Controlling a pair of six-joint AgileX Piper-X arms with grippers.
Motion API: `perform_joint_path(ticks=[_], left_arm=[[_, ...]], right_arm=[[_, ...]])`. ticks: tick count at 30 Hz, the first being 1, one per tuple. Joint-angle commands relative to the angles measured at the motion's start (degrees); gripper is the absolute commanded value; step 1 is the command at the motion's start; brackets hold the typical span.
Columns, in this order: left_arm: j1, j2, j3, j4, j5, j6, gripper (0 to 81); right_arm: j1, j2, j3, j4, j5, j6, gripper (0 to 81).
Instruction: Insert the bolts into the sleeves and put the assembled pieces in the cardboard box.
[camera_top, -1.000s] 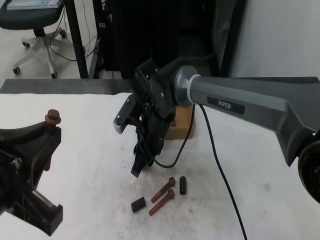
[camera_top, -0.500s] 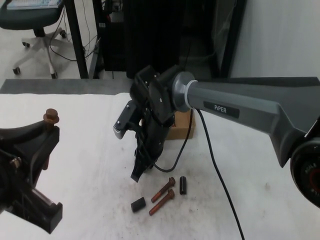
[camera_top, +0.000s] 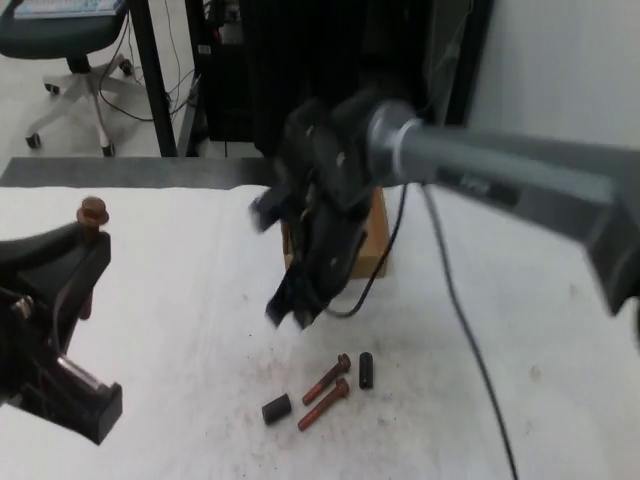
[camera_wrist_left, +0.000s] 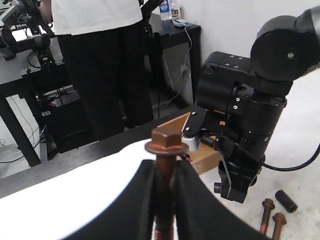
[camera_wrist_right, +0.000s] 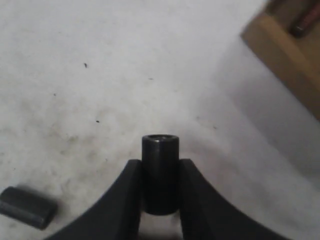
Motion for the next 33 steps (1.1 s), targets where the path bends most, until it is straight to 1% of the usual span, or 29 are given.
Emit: perform_joint_path(ticks=[1, 9, 13, 16, 29, 33], left_arm=[[-0.2, -0.1, -0.2, -2.8, -0.1, -1.7, 0.3], [-0.2, -0.1, -0.2, -2.8, -0.1, 0.3, 0.3], [-0.2, -0.1, -0.2, -2.8, -0.1, 0.3, 0.3], [-0.2, -0.1, -0.2, -2.8, -0.1, 0.3, 0.3], [-0.2, -0.1, -0.2, -2.8, -0.1, 0.0, 0.3], [-0.2, -0.1, -0.2, -2.8, -0.1, -0.1, 0.3]], right_arm=[[-3.5, -4.8, 1.5, 5.1, -0.4, 6.3, 0.8], [-9.0, -13.1, 13.9, 6.5, 0.1, 7.7, 0.8], [-9.7, -14.6, 20.1, 4.5, 4.5, 7.7, 0.8], [-9.7, -14.6, 22.4, 2.0, 4.5, 7.7, 0.8], [-9.7, -14.5, 23.1, -5.1, 4.5, 7.7, 0.8], [-9.7, -14.1, 23.1, -5.4, 4.5, 7.7, 0.8]])
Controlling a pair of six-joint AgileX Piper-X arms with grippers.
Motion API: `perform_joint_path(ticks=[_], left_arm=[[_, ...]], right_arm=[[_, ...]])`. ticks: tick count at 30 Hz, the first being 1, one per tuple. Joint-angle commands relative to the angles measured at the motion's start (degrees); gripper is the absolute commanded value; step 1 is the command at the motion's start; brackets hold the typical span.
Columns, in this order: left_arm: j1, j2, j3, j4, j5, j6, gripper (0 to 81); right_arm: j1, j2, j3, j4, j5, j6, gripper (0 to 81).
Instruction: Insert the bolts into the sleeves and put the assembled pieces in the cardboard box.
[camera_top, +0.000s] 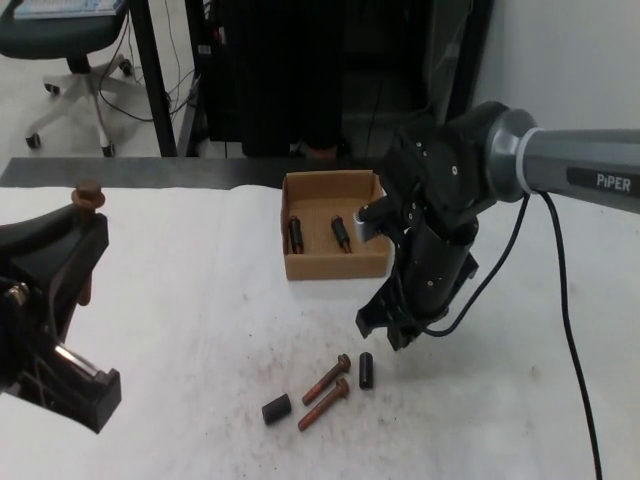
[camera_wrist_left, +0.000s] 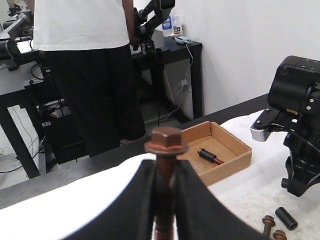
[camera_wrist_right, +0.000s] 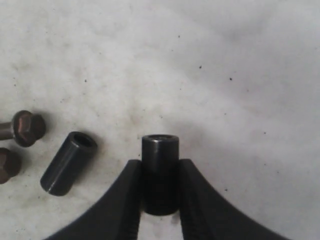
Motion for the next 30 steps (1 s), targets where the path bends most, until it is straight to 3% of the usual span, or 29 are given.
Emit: perform_joint_path(ticks=[1, 14, 16, 21, 23, 30], left_arm=[[-0.2, -0.1, -0.2, -1.1, -0.1, 0.0, 0.3], [-0.2, -0.1, -0.2, -1.1, -0.1, 0.0, 0.3], [-0.2, -0.1, -0.2, -1.1, -0.1, 0.0, 0.3], [-0.2, -0.1, -0.2, -1.1, -0.1, 0.0, 0.3], [-0.2, -0.1, -0.2, -1.1, -0.1, 0.0, 0.3], [-0.2, -0.1, -0.2, -1.1, -0.1, 0.0, 0.3]], right_arm=[[-0.2, -0.2, -0.1, -0.3, -0.3, 0.0, 0.8], [-0.2, 1.8, -0.1, 1.7, -0.8, 0.0, 0.3], [-0.2, 1.8, -0.1, 1.6, -0.9, -0.4, 4.6], [-0.2, 1.8, -0.1, 2.3, -2.6, -0.4, 29.6], [-0.2, 1.8, -0.1, 2.3, -2.5, -0.4, 35.3], [-0.2, 1.8, -0.1, 2.3, -2.3, -0.4, 34.8]])
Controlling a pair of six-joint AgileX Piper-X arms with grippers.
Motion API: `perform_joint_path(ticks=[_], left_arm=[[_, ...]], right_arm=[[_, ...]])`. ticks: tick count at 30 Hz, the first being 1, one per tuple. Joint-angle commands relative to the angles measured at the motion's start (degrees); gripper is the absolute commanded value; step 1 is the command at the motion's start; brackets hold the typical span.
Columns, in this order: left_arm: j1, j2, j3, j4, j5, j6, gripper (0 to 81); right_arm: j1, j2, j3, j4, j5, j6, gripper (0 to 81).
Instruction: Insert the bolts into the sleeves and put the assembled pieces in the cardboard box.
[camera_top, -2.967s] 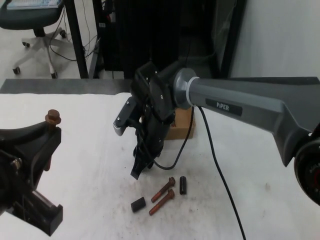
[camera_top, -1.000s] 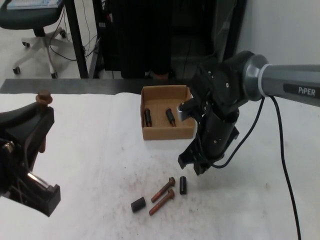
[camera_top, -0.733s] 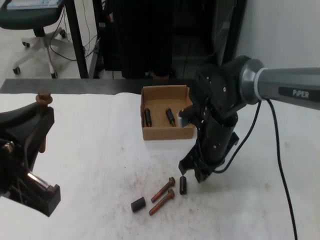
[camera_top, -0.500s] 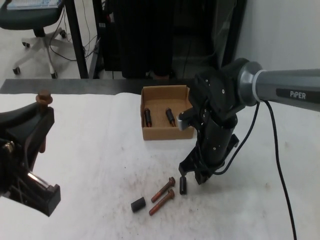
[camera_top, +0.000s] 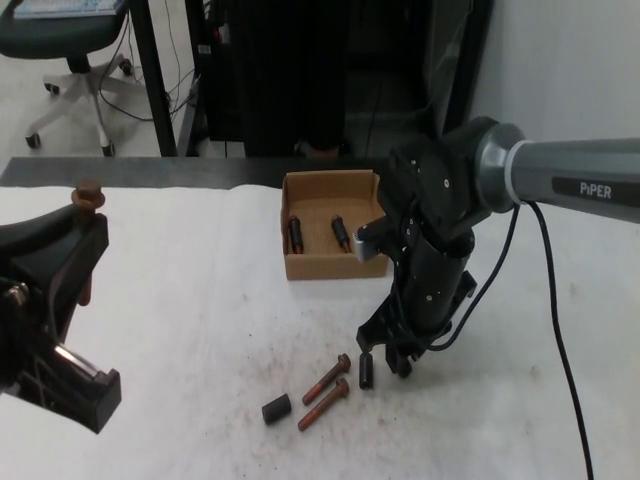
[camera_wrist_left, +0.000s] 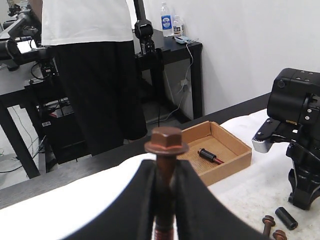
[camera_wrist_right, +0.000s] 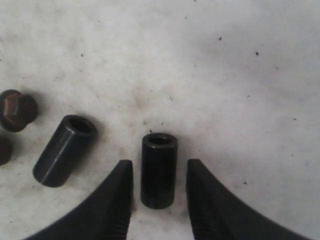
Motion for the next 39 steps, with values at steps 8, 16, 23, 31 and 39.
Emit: perform_joint_path(ticks=[8, 16, 23, 31, 39], left_arm=[[-0.2, -0.1, -0.2, -1.1, -0.1, 0.0, 0.3], [-0.2, -0.1, -0.2, -1.1, -0.1, 0.0, 0.3], [-0.2, -0.1, -0.2, -1.1, -0.1, 0.0, 0.3], [-0.2, -0.1, -0.2, -1.1, -0.1, 0.0, 0.3], [-0.2, -0.1, -0.2, -1.1, -0.1, 0.2, 0.3]], right_arm=[[-0.2, -0.2, -0.1, -2.1, -0.6, 0.0, 34.8], [-0.2, -0.2, -0.1, -3.0, -0.6, -2.3, 30.8], [-0.2, -0.2, -0.1, -2.4, -0.4, -2.6, 30.8], [-0.2, -0.2, 2.2, -2.5, -0.4, -2.6, 30.8], [-0.2, -0.2, 4.2, -3.7, -0.4, -2.6, 30.8]])
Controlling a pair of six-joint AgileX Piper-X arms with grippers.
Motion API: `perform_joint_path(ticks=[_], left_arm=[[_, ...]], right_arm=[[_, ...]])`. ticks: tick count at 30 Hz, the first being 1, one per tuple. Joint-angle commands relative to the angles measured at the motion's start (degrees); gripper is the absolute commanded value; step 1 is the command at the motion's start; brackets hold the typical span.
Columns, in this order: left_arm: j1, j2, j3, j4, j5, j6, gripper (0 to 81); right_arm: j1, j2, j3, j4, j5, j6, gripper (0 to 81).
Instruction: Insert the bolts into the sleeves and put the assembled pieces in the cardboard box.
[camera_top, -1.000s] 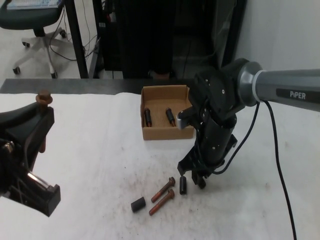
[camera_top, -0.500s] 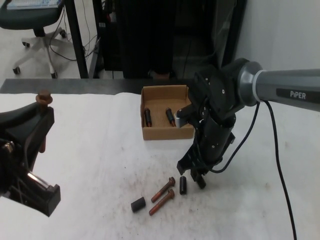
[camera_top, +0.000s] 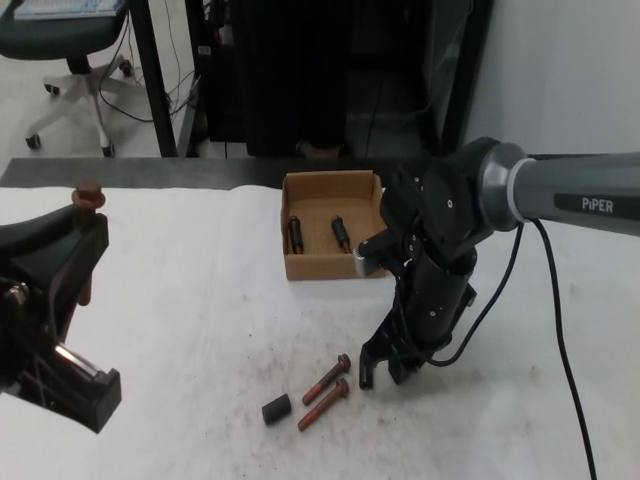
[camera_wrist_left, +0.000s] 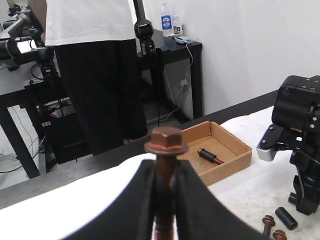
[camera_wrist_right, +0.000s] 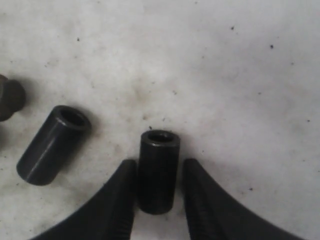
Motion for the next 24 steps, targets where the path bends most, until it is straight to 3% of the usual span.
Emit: perform_joint_path(ticks=[1, 24], left_arm=[[-0.2, -0.1, -0.2, -1.1, -0.1, 0.2, 0.3], [-0.2, -0.1, -0.2, -1.1, -0.1, 0.3, 0.3]], right_arm=[[-0.2, -0.1, 0.6, -0.3, -0.4, -0.1, 30.8], [-0.2, -0.1, 0.6, -4.1, -0.4, 0.4, 30.8]])
